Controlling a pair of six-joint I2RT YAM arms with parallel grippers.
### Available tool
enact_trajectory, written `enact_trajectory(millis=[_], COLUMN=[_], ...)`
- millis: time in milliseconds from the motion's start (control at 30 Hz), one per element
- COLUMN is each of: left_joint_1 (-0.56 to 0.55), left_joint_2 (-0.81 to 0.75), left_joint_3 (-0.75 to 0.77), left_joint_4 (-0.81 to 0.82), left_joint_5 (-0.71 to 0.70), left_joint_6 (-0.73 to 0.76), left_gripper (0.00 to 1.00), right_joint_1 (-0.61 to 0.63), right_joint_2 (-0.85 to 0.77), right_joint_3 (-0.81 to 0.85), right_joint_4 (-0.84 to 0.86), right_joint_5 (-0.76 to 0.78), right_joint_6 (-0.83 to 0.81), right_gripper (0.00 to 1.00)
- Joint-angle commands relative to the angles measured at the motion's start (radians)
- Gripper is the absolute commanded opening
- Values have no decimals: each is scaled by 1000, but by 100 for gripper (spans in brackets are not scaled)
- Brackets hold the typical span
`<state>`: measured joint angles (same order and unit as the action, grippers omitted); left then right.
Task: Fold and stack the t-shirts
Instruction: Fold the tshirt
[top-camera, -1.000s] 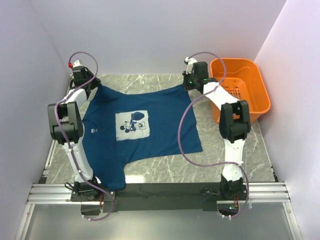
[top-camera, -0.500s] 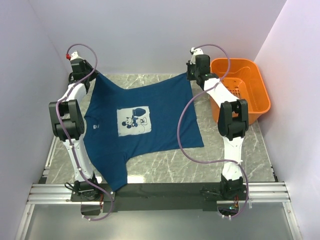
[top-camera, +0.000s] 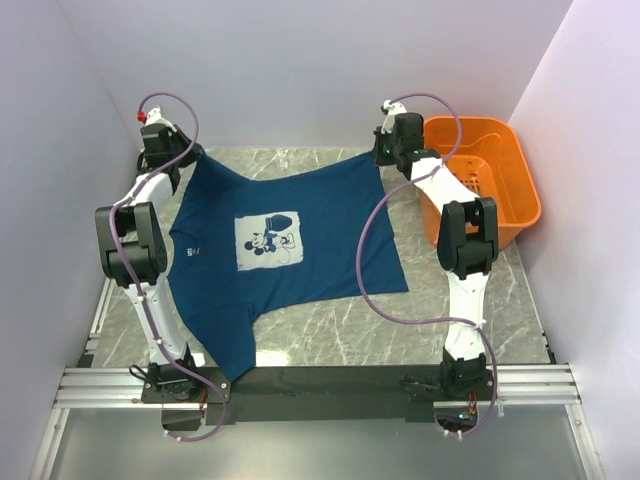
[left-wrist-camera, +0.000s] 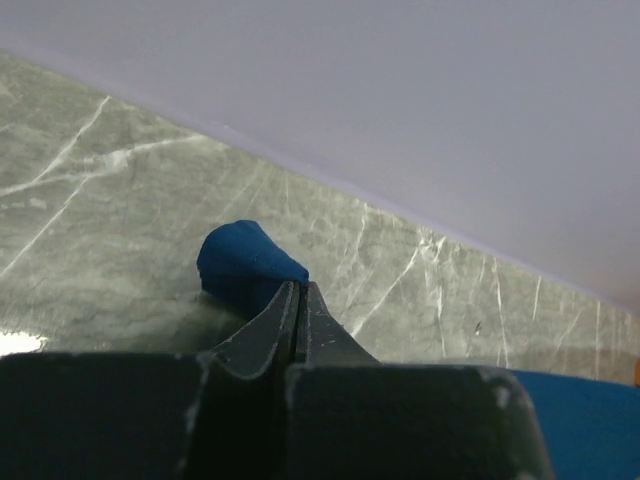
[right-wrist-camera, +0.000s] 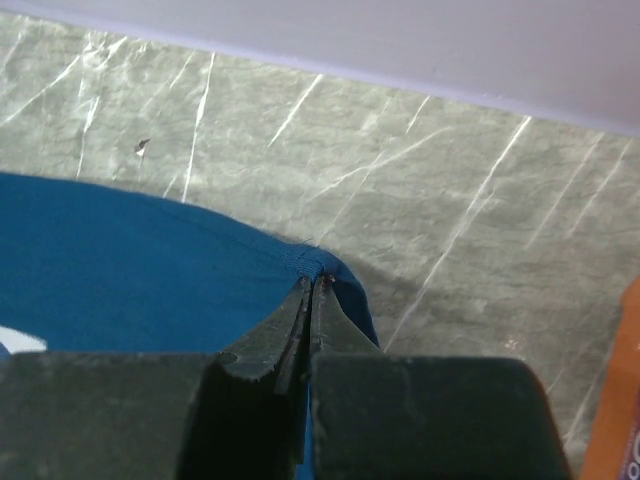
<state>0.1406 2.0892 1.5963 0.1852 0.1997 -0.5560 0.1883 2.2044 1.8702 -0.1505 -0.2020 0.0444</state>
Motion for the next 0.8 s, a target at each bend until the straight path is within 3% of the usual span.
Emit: enact_trajectory(millis=[0,767], left_joint_1=[7,28], left_joint_2=[-107,-308], left_joint_3=[-45,-278], left_joint_4=[63,111], left_joint_5=[32,76], left_joint_6=[51,113], left_gripper=[1,1], right_joint_1=[-9,-29], right_joint_2=[-41,-100], right_joint_3=[-13,-108], right_joint_4=[22,28], right_joint_5=[-27,-30], right_joint_6=[6,12], right_gripper=[0,0])
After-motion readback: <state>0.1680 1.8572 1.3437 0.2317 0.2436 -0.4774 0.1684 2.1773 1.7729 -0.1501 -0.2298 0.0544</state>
